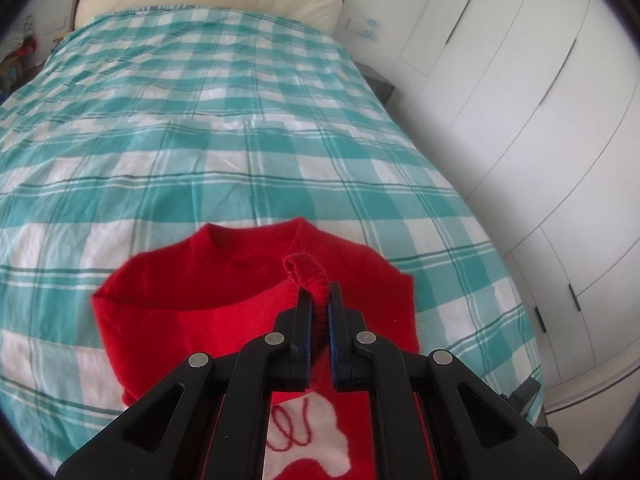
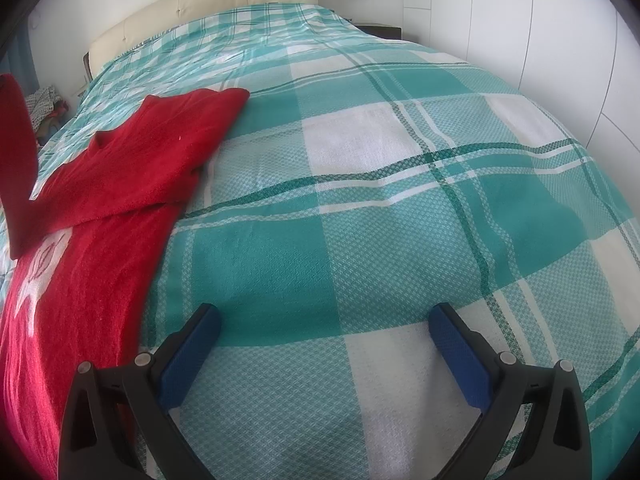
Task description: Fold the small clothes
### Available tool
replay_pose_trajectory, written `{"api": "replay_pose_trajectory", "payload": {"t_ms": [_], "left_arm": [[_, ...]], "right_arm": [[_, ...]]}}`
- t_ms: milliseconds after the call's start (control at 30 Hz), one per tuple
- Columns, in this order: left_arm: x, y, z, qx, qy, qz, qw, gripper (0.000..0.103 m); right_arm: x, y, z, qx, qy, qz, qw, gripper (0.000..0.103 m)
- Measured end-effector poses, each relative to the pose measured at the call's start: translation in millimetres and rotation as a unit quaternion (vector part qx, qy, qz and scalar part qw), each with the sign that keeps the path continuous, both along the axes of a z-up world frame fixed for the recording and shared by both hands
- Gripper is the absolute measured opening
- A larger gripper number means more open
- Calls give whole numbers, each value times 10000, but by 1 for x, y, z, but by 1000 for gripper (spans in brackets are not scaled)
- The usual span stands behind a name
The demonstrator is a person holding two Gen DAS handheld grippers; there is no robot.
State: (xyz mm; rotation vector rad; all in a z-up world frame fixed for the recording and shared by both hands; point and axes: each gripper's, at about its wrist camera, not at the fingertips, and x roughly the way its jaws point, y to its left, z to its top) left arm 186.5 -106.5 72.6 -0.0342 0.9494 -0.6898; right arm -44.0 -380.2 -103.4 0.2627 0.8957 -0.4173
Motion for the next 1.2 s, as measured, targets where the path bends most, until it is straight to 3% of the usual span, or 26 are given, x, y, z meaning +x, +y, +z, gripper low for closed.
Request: {"api": "replay_pose_trajectory", "payload": {"t_ms": [67,100,133,200,233,400,500,633,800,900,1000,1067,1200], "left_arm": [[-3,-18,-21,202,74,-9,9998,10],[-3,-22,-31,336,130,74,9993,25],[-5,-25,-39,425,202,147,9988,52],[-9,-14,-45,389,172,397,9983,78],[-11,-6,-45,310,112,505,9982,82],[-16,69,-43,236,77,1191,9926,87],[-29,121,-53,755,-95,1615,9839,88],[-58,181,-84,1544,-178,2131,9646,88],[-89,221,-118,2013,-212,2569,9450,89],[-99,232,-135,1801,-215,2699,9457,92],[-98,238,-149,1820,58,2745,9442,92],[-99,240,-145,1685,15,2719,9475,92],[-100,246,-142,1610,-28,2860,9446,94]], "right_arm": [[0,0,0,-2,3,0,10000,103],[0,0,0,-2,1,1,10000,103],[0,0,0,3,0,1,10000,103],[0,0,0,3,0,0,10000,103],[0,0,0,2,2,0,10000,103],[1,1,-1,-29,34,0,10000,103],[1,2,-1,-38,44,1,10000,103],[1,2,-1,-41,45,1,10000,103],[1,3,-2,-74,37,6,10000,103],[1,3,-3,-99,0,12,10000,103],[-2,4,-3,-123,-81,7,9999,103],[-2,4,-4,-135,-113,6,9998,103],[-3,5,-4,-142,-136,3,9998,103]]}}
